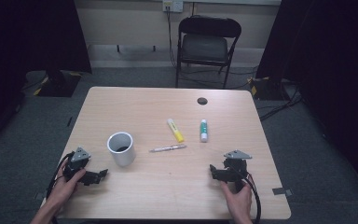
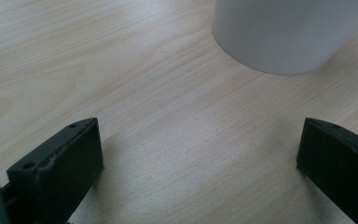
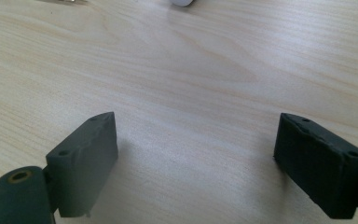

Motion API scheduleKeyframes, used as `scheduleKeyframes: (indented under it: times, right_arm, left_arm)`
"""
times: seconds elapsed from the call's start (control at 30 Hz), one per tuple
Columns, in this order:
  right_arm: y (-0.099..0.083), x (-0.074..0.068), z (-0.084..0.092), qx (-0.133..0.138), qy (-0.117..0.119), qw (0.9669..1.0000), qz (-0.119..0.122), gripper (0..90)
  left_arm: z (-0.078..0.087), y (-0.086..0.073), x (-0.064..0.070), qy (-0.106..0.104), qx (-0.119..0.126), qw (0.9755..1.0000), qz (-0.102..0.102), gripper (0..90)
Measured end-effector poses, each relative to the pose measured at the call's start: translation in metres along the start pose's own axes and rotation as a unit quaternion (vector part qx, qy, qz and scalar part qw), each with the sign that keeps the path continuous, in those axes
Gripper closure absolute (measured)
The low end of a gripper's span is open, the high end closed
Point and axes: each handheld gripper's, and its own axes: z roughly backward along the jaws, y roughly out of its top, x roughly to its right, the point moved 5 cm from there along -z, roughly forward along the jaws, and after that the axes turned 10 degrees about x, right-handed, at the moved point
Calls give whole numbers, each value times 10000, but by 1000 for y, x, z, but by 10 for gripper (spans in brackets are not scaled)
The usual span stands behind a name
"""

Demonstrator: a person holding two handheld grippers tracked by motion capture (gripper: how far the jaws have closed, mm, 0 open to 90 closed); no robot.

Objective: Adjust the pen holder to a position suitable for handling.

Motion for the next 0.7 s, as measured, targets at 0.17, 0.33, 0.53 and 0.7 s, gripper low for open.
scheduleKeyframes:
  times: [0.17, 0.33, 0.53, 0.7]
  right_arm:
    - [0, -1, 0, 5, -41, 10000, -19, 126]
    - [0, 0, -1, -1, -28, 10000, -15, 118]
    - [2, 7, -5, -39, 246, 9996, 156, 91]
    - [2, 7, -5, -33, 227, 9996, 154, 90]
  left_arm:
    - [0, 0, 3, 20, -47, 10000, 22, 0]
    - [3, 1, 6, 20, -94, 9999, 34, 44]
    - [8, 3, 9, -66, -127, 9999, -15, 159]
    - [15, 9, 13, -364, -3, 9993, -20, 162]
